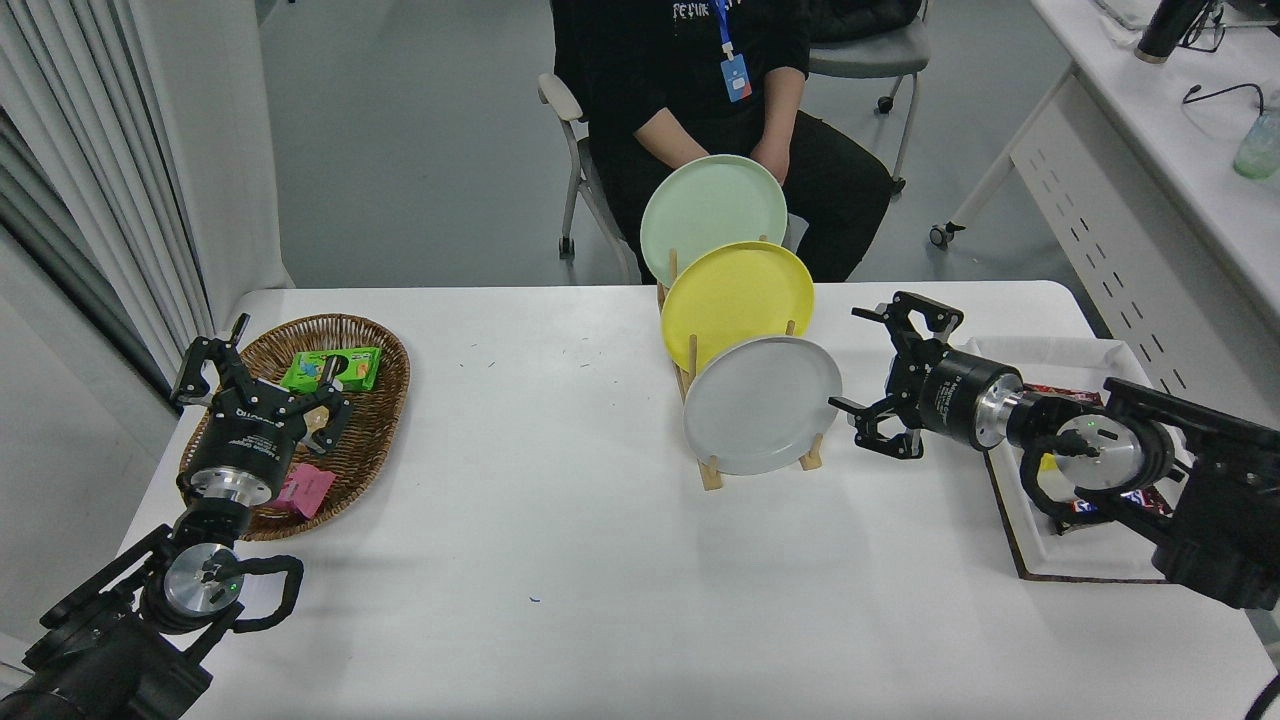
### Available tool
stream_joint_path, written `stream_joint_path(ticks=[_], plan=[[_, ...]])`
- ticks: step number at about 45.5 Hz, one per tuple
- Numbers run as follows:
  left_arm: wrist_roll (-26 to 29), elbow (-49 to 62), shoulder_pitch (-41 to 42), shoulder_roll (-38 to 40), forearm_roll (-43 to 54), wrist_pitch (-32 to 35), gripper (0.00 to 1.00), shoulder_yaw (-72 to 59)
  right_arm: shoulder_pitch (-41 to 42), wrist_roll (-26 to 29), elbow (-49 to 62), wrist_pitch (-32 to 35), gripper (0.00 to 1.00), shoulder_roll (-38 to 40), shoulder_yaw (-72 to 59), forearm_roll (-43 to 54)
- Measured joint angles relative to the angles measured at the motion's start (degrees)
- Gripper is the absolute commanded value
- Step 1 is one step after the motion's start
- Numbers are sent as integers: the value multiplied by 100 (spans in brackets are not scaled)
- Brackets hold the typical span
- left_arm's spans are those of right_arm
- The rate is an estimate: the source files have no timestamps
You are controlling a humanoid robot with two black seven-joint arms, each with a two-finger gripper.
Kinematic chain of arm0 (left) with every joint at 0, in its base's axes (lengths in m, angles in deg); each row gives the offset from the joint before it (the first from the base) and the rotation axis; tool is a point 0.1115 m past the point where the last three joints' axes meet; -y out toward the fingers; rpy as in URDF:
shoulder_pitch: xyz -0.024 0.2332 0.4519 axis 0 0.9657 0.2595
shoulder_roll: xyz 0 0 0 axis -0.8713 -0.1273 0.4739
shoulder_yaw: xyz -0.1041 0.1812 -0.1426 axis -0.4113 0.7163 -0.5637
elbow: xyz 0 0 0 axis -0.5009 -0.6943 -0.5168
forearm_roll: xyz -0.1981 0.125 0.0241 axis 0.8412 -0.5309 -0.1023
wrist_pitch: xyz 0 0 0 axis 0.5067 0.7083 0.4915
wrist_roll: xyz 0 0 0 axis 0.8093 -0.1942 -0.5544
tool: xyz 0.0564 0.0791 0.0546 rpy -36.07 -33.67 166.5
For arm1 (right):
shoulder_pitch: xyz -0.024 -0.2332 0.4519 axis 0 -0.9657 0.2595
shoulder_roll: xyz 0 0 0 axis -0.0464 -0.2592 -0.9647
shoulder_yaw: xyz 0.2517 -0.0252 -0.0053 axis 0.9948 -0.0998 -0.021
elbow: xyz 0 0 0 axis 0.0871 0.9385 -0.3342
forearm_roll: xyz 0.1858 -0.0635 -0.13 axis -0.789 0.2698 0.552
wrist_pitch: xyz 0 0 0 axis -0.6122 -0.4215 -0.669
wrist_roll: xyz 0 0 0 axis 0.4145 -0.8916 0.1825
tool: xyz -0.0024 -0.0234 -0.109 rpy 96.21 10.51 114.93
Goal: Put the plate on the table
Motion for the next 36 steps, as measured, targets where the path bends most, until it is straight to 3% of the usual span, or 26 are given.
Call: stream_joint_path(ticks=[18,36], plan=[[0,0,0,3,-1,0,98,0,-42,-72,-40,-924,100,-471,455,-41],[-1,0,0,3,-2,0,98,0,-139,-100,99,-1423,100,-1002,679,-44]])
